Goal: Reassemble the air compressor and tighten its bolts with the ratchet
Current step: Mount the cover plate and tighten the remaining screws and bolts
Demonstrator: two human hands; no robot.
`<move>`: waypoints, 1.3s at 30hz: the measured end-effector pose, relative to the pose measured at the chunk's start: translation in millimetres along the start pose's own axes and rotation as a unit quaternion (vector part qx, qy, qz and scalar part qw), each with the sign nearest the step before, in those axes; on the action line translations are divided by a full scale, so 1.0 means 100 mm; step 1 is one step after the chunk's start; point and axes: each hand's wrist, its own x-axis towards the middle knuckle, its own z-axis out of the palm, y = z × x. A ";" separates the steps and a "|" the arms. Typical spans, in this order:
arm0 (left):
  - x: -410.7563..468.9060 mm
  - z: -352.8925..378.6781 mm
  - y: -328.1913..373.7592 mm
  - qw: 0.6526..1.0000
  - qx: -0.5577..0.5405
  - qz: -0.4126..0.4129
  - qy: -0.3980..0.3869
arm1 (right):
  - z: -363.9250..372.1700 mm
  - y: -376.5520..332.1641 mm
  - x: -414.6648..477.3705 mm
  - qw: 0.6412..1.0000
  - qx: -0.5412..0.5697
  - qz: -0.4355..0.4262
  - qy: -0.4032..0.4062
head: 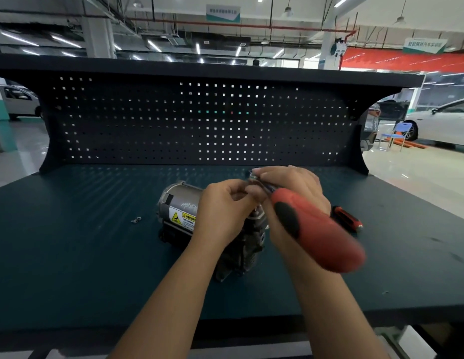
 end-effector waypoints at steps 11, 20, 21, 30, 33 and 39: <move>-0.01 -0.08 0.06 0.997 0.038 0.024 -0.065 | 0.02 0.12 0.22 0.679 0.454 0.570 0.087; -0.01 -0.06 0.02 0.999 0.026 0.006 -0.046 | 0.09 -0.06 0.02 0.904 0.264 0.309 0.133; 0.00 -0.04 0.02 0.999 0.021 0.001 -0.044 | 0.10 -0.07 -0.01 0.937 0.210 0.244 0.133; 0.00 -0.05 0.04 0.999 0.018 0.003 -0.040 | 0.05 -0.19 0.02 0.963 0.179 0.195 0.042; 0.00 -0.06 0.05 0.999 0.015 0.003 -0.052 | 0.05 -0.11 0.11 0.853 0.311 0.402 0.118; 0.00 -0.05 0.06 0.995 0.077 0.029 -0.057 | -0.01 0.17 0.25 0.613 0.480 0.627 0.016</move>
